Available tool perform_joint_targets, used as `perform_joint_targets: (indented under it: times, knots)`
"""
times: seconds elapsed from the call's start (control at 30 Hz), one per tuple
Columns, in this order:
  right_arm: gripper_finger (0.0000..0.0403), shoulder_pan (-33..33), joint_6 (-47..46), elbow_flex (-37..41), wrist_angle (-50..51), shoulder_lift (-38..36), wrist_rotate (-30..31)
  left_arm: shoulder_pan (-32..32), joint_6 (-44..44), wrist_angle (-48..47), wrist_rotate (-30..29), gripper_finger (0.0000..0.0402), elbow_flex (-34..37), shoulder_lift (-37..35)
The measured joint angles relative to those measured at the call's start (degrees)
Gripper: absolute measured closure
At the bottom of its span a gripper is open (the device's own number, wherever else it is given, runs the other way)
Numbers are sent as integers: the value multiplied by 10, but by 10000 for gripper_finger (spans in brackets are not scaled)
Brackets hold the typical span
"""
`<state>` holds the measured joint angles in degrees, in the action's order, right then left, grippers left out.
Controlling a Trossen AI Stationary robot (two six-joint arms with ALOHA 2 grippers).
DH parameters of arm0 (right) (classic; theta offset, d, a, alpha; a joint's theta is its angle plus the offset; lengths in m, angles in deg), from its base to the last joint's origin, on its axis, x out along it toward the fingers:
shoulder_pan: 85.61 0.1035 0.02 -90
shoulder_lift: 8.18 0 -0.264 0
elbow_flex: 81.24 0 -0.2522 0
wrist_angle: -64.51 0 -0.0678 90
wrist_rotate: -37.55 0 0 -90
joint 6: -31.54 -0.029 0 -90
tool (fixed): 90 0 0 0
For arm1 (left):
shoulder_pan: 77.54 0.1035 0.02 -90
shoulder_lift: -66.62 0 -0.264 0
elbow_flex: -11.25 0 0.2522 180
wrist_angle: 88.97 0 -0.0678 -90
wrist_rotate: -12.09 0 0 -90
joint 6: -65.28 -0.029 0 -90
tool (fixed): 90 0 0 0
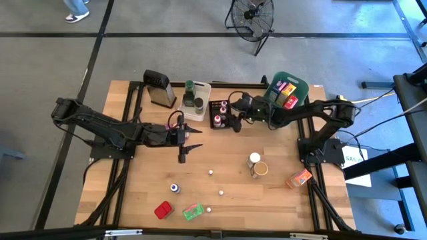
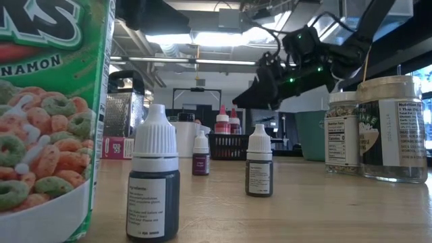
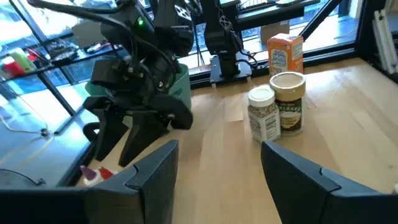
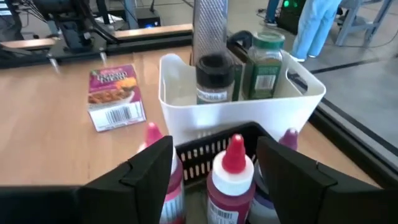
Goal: Pick & Place Kitchen Items
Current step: Put the large blue food coloring bottle into the bin
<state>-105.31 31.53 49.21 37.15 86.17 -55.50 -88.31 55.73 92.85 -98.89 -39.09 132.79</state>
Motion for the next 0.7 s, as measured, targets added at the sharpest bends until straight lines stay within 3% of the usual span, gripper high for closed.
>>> perform_joint_targets:
  times: [0.43,0.7]
  knots:
    - [166,16,7,0,23,-30,0,-12,-1,0,21,174,0,0]
    - [166,28,10,0,-11,-30,-31,-13,-2,-11,78,106,0,0]
